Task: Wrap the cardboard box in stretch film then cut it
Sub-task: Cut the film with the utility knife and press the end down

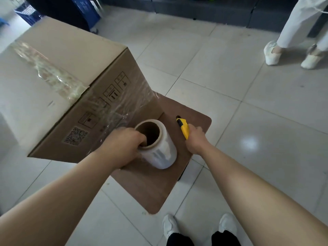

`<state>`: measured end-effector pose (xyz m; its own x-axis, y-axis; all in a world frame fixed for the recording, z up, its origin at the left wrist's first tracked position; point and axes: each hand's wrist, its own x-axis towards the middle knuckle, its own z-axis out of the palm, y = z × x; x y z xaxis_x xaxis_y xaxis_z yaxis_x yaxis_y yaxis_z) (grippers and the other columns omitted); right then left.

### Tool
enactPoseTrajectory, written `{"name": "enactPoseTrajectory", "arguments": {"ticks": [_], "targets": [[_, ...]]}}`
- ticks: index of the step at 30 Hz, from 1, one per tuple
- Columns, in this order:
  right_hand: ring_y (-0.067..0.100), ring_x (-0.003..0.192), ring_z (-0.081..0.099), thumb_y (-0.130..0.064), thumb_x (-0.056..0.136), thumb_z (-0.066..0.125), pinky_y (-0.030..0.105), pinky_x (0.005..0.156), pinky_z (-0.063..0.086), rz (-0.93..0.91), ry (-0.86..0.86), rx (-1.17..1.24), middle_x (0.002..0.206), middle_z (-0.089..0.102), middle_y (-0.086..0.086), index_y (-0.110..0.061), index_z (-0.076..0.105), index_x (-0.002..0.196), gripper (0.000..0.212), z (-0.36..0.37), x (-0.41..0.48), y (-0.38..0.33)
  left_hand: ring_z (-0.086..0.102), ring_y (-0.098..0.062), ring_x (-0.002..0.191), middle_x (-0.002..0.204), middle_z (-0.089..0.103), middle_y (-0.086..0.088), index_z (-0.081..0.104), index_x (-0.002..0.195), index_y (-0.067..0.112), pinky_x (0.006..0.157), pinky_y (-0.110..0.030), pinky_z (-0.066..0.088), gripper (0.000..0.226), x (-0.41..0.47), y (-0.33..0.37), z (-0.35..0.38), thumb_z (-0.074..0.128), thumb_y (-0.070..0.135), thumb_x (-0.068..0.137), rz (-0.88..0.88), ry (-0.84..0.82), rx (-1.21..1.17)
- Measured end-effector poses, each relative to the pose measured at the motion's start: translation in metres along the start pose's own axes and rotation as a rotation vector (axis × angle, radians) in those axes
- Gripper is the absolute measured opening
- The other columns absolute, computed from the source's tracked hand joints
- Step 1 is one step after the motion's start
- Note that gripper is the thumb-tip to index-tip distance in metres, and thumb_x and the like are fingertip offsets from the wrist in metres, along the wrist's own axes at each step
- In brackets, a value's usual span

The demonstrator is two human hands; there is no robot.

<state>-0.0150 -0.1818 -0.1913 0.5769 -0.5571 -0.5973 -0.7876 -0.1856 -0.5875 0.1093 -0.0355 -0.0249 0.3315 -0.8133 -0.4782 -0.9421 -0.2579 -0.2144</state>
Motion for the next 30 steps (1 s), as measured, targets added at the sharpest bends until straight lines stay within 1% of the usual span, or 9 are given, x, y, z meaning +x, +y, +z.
{"name": "enactPoseTrajectory", "arguments": {"ticks": [2, 5, 13, 16, 18, 21, 23, 27, 30], "targets": [[0.040, 0.129, 0.038, -0.004, 0.090, 0.049, 0.046, 0.105, 0.040, 0.018, -0.022, 0.008, 0.148, 0.018, 0.018, -0.018, 0.021, 0.151, 0.069, 0.006, 0.002, 0.000, 0.058, -0.021, 0.095, 0.102, 0.062, 0.000, 0.067, 0.106, 0.031, 0.080, -0.031, 0.047, 0.029, 0.000, -0.002, 0.001, 0.067, 0.041, 0.079, -0.001, -0.053, -0.075], [0.039, 0.124, 0.041, -0.006, 0.089, 0.049, 0.045, 0.105, 0.040, -0.003, -0.017, 0.035, 0.145, 0.018, 0.019, -0.015, 0.030, 0.145, 0.060, 0.012, 0.006, -0.001, 0.058, -0.016, 0.096, 0.100, 0.060, 0.006, 0.068, 0.106, 0.031, 0.084, -0.030, 0.049, 0.036, -0.003, -0.004, 0.001, 0.077, 0.037, 0.072, -0.020, -0.134, -0.205], [0.041, 0.125, 0.041, -0.007, 0.091, 0.047, 0.042, 0.104, 0.039, -0.040, -0.041, 0.004, 0.142, 0.029, 0.020, -0.008, 0.040, 0.140, 0.049, 0.002, -0.003, -0.004, 0.062, -0.007, 0.089, 0.095, 0.066, 0.014, 0.072, 0.095, 0.030, 0.081, -0.026, 0.052, 0.022, -0.013, -0.002, -0.002, 0.076, 0.030, 0.074, -0.025, -0.159, -0.369], [0.036, 0.119, 0.047, -0.006, 0.088, 0.045, 0.039, 0.097, 0.042, -0.110, -0.044, 0.073, 0.139, 0.040, 0.017, -0.013, 0.046, 0.138, 0.051, -0.009, -0.009, -0.009, 0.064, -0.001, 0.084, 0.089, 0.069, 0.017, 0.073, 0.089, 0.032, 0.083, -0.029, 0.054, 0.013, -0.009, -0.007, -0.016, 0.077, 0.033, 0.077, -0.085, -0.077, -0.564], [0.029, 0.113, 0.051, -0.004, 0.087, 0.046, 0.036, 0.089, 0.042, -0.172, -0.009, 0.139, 0.138, 0.049, 0.015, -0.014, 0.052, 0.136, 0.050, -0.020, -0.011, -0.016, 0.064, -0.001, 0.084, 0.092, 0.071, 0.016, 0.074, 0.096, 0.031, 0.083, -0.027, 0.054, 0.013, -0.005, -0.008, -0.031, 0.073, 0.030, 0.083, -0.107, 0.078, -0.595], [0.024, 0.134, 0.045, -0.003, 0.093, 0.048, 0.032, 0.109, 0.035, -0.246, 0.046, 0.212, 0.147, 0.046, 0.009, -0.012, 0.048, 0.142, 0.050, -0.042, -0.016, -0.034, 0.061, -0.007, 0.101, 0.117, 0.068, 0.012, 0.071, 0.113, 0.031, 0.087, -0.026, 0.048, 0.027, 0.007, -0.015, -0.057, 0.068, 0.031, 0.087, -0.073, 0.258, -0.410], [0.021, 0.134, 0.046, -0.005, 0.095, 0.049, 0.030, 0.111, 0.034, -0.287, 0.075, 0.278, 0.147, 0.048, 0.007, -0.011, 0.048, 0.142, 0.048, -0.054, -0.015, -0.048, 0.052, -0.012, 0.120, 0.135, 0.055, 0.013, 0.066, 0.121, 0.036, 0.096, -0.031, 0.044, 0.033, 0.017, -0.020, -0.076, 0.065, 0.034, 0.088, -0.024, 0.304, -0.245], [0.021, 0.126, 0.053, -0.003, 0.094, 0.049, 0.039, 0.107, 0.043, -0.316, 0.106, 0.460, 0.139, 0.056, 0.007, -0.011, 0.053, 0.138, 0.045, -0.069, -0.005, -0.074, 0.050, -0.014, 0.122, 0.132, 0.058, 0.015, 0.062, 0.125, 0.038, 0.100, -0.030, 0.035, 0.035, 0.043, -0.022, -0.117, 0.058, 0.039, 0.090, 0.081, 0.378, -0.019], [0.021, 0.123, 0.054, -0.003, 0.093, 0.048, 0.037, 0.103, 0.047, -0.317, 0.105, 0.515, 0.137, 0.057, 0.005, -0.013, 0.053, 0.138, 0.047, -0.074, 0.005, -0.087, 0.048, -0.013, 0.124, 0.129, 0.060, 0.016, 0.057, 0.129, 0.040, 0.100, -0.030, 0.031, 0.041, 0.072, -0.023, -0.137, 0.056, 0.049, 0.089, 0.061, 0.318, 0.166]]}}
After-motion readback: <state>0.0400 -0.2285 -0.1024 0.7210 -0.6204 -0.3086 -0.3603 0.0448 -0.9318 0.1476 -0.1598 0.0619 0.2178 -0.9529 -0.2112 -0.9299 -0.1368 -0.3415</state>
